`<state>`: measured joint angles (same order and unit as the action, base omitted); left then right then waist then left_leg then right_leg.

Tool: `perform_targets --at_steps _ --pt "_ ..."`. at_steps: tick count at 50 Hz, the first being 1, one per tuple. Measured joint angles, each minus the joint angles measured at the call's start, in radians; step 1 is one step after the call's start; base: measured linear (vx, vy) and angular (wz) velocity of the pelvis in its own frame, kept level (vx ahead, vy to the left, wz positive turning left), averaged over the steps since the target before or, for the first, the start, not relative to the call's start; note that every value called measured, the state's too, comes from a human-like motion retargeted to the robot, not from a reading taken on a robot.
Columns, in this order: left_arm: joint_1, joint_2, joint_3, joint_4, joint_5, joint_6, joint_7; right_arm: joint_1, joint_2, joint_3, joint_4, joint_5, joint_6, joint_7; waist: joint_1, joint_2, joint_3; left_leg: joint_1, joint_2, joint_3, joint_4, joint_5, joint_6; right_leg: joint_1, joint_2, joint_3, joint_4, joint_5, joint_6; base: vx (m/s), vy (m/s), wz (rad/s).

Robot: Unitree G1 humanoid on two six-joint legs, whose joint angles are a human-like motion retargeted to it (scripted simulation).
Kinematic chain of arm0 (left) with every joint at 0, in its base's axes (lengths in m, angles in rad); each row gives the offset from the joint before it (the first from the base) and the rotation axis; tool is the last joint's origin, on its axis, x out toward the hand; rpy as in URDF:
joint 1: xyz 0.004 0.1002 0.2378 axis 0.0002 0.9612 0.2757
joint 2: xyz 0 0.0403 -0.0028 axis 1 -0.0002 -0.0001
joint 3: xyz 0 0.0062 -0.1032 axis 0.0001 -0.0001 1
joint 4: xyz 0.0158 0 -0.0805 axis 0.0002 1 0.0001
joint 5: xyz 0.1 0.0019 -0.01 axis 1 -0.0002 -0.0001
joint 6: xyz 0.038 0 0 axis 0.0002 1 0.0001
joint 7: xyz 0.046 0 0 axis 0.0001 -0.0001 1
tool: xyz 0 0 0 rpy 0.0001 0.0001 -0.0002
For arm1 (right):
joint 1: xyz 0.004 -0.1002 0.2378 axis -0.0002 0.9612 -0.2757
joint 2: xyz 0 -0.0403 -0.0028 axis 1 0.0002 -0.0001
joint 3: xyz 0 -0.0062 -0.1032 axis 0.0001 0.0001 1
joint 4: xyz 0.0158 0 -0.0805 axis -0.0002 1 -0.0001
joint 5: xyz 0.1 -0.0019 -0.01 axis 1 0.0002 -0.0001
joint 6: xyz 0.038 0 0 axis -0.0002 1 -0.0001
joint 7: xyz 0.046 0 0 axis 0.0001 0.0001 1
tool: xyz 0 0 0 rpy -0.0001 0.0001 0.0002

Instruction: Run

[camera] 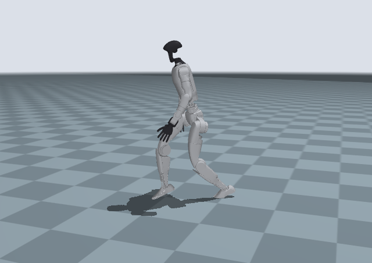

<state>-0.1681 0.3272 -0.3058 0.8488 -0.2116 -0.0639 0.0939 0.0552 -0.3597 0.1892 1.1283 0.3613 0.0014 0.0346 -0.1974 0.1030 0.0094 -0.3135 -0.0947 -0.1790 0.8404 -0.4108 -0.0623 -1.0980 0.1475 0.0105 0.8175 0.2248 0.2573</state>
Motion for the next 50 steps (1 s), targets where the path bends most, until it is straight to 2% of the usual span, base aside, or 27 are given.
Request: perform_targets --at_steps 2,4,5,7,10,13,15,17,20,23,25,27,29,30,32,33,35,38,40,43,45,50 --pt "-0.013 0.003 0.002 -0.055 -0.022 -0.009 -0.002 0.045 -0.014 -0.028 0.012 -0.004 0.008 -0.018 0.005 0.038 -0.02 -0.044 0.046 -0.001 0.153 0.067 -0.046 0.003 0.05 -0.006 -0.046 0.067 -0.001 0.75 -0.04 0.3" --pt "-0.019 0.002 0.004 -0.106 -0.031 -0.01 -0.002 0.078 -0.027 -0.049 0.021 -0.008 0.014 -0.035 0.021 0.064 -0.047 -0.112 0.075 0.009 0.35 0.164 -0.082 -0.006 0.079 -0.024 0.005 0.02 -0.052 0.77 -0.01 0.25" --pt "-0.021 0.002 0.004 -0.128 -0.032 -0.009 -0.001 0.089 -0.034 -0.056 0.024 -0.011 0.016 -0.043 0.031 0.072 -0.063 -0.153 0.086 0.018 0.454 0.215 -0.096 -0.011 0.087 -0.039 0.047 -0.038 -0.098 0.79 -0.01 0.25" --pt "-0.026 -0.004 0.005 -0.157 -0.018 0.006 0.003 0.081 -0.048 -0.063 0.024 -0.028 0.018 -0.062 0.05 0.083 -0.096 -0.286 0.114 0.042 0.669 0.293 -0.082 -0.02 0.087 -0.071 0.143 -0.242 -0.197 0.79 -0.01 0.41" --pt "-0.04 -0.025 0.007 -0.139 0.031 0.039 0.001 0.019 -0.064 -0.049 0.014 -0.065 0.017 -0.087 0.056 0.078 -0.148 -0.54 0.144 0.078 0.896 0.287 0.025 -0.006 0.064 -0.087 0.218 -0.462 -0.253 0.78 -0.02 0.82" --pt "-0.029 -0.051 0.011 -0.048 0.094 0.063 -0.017 -0.061 -0.062 -0.021 -0.046 -0.092 0.007 -0.106 0.064 0.054 -0.18 -0.724 0.149 0.121 0.866 0.209 0.11 0.1 0.034 -0.082 0.163 -0.576 -0.262 0.79 -0.05 0.78" --pt "0.009 -0.063 0.017 0.02 0.124 0.073 -0.033 -0.105 -0.052 -0.001 -0.112 -0.102 -0.006 -0.124 0.083 0.034 -0.185 -0.785 0.143 0.146 0.742 0.173 0.122 0.214 0.027 -0.066 0.094 -0.622 -0.264 0.81 -0.05 0.34" --pt "0.062 -0.066 0.026 0.085 0.139 0.079 -0.049 -0.146 -0.038 0.017 -0.187 -0.105 -0.023 -0.14 0.109 0.014 -0.181 -0.806 0.137 0.164 0.555 0.176 0.093 0.347 0.025 -0.042 0.008 -0.652 -0.269 0.83 -0.03 0.05" --pt "0.147 -0.06 0.049 0.177 0.158 0.086 -0.076 -0.211 -0.024 0.046 -0.295 -0.115 -0.047 -0.15 0.151 -0.012 -0.174 -0.804 0.127 0.177 0.223 0.261 0.013 0.547 0.007 -0.015 -0.123 -0.686 -0.287 0.85 0.0 0.01" --pt "0.225 -0.049 0.082 0.263 0.176 0.091 -0.09 -0.274 -0.025 0.06 -0.387 -0.138 -0.056 -0.151 0.183 -0.026 -0.176 -0.774 0.106 0.187 -0.077 0.366 -0.054 0.719 -0.013 -0.009 -0.214 -0.691 -0.287 0.86 0.06 0.19" --pt "0.27 -0.04 0.108 0.317 0.186 0.094 -0.09 -0.304 -0.028 0.06 -0.432 -0.149 -0.058 -0.154 0.196 -0.036 -0.181 -0.757 0.095 0.212 -0.147 0.364 -0.047 0.797 -0.026 -0.001 -0.2 -0.696 -0.271 0.89 0.13 0.39" --pt "0.317 -0.043 0.129 0.355 0.188 0.105 -0.08 -0.304 -0.024 0.055 -0.456 -0.162 -0.069 -0.166 0.191 -0.033 -0.219 -0.805 0.079 0.227 -0.056 0.344 -0.004 0.792 -0.021 0.003 -0.087 -0.698 -0.239 0.9 0.15 0.68" --pt "0.35 -0.043 0.16 0.393 0.189 0.114 -0.073 -0.291 -0.021 0.052 -0.47 -0.182 -0.071 -0.174 0.181 -0.052 -0.253 -0.824 0.051 0.254 0.058 0.309 0.056 0.786 -0.044 0.01 0.051 -0.651 -0.191 0.96 0.15 0.71" --pt "0.361 -0.043 0.176 0.411 0.188 0.119 -0.07 -0.279 -0.018 0.052 -0.474 -0.192 -0.069 -0.175 0.176 -0.066 -0.267 -0.826 0.038 0.268 0.114 0.284 0.088 0.778 -0.072 -0.003 0.133 -0.604 -0.172 0.96 0.14 0.85" --pt "0.351 -0.032 0.204 0.447 0.194 0.123 -0.076 -0.248 0.009 0.046 -0.469 -0.221 -0.055 -0.15 0.134 -0.141 -0.253 -0.771 -0.038 0.318 0.172 0.197 0.159 0.736 -0.176 -0.004 0.369 -0.434 -0.13 0.93 0.11 1.19" --pt "0.342 -0.028 0.208 0.449 0.197 0.126 -0.078 -0.233 0.02 0.045 -0.458 -0.231 -0.049 -0.135 0.114 -0.16 -0.258 -0.756 -0.07 0.319 0.184 0.166 0.183 0.693 -0.201 -0.004 0.462 -0.35 -0.118 0.92 0.06 1.3" --pt "0.308 -0.021 0.206 0.441 0.204 0.132 -0.079 -0.208 0.042 0.048 -0.419 -0.249 -0.035 -0.101 0.082 -0.182 -0.271 -0.724 -0.122 0.304 0.189 0.112 0.215 0.579 -0.249 -0.018 0.616 -0.287 -0.138 0.91 0.02 1.2" --pt "0.228 -0.015 0.184 0.398 0.204 0.137 -0.068 -0.171 0.073 0.06 -0.318 -0.276 -0.014 -0.046 0.049 -0.186 -0.286 -0.646 -0.176 0.252 0.148 0.055 0.219 0.387 -0.308 -0.048 0.714 -0.39 -0.217 0.88 -0.03 1.03" --pt "0.162 -0.013 0.166 0.349 0.19 0.135 -0.053 -0.145 0.091 0.064 -0.234 -0.287 -0.003 -0.012 0.034 -0.182 -0.286 -0.569 -0.201 0.203 0.1 0.02 0.207 0.274 -0.323 -0.063 0.691 -0.461 -0.251 0.85 -0.07 1.0" --pt "0.066 -0.013 0.14 0.245 0.157 0.113 -0.028 -0.095 0.113 0.059 -0.113 -0.295 0.008 0.023 0.023 -0.176 -0.265 -0.415 -0.218 0.118 0.021 -0.034 0.184 0.166 -0.317 -0.082 0.523 -0.494 -0.261 0.83 -0.1 0.98" --pt "0.009 -0.015 0.122 0.171 0.14 0.093 -0.018 -0.058 0.126 0.052 -0.041 -0.301 0.016 0.044 0.021 -0.173 -0.247 -0.302 -0.218 0.064 -0.025 -0.069 0.169 0.132 -0.298 -0.097 0.358 -0.468 -0.241 0.83 -0.12 0.89" --pt "-0.102 -0.013 0.082 0.021 0.143 0.042 -0.022 0.014 0.136 0.028 0.1 -0.33 0.025 0.088 0.033 -0.151 -0.217 -0.041 -0.181 -0.037 -0.151 -0.137 0.117 0.163 -0.204 -0.138 -0.185 -0.304 -0.122 0.82 -0.13 0.63"
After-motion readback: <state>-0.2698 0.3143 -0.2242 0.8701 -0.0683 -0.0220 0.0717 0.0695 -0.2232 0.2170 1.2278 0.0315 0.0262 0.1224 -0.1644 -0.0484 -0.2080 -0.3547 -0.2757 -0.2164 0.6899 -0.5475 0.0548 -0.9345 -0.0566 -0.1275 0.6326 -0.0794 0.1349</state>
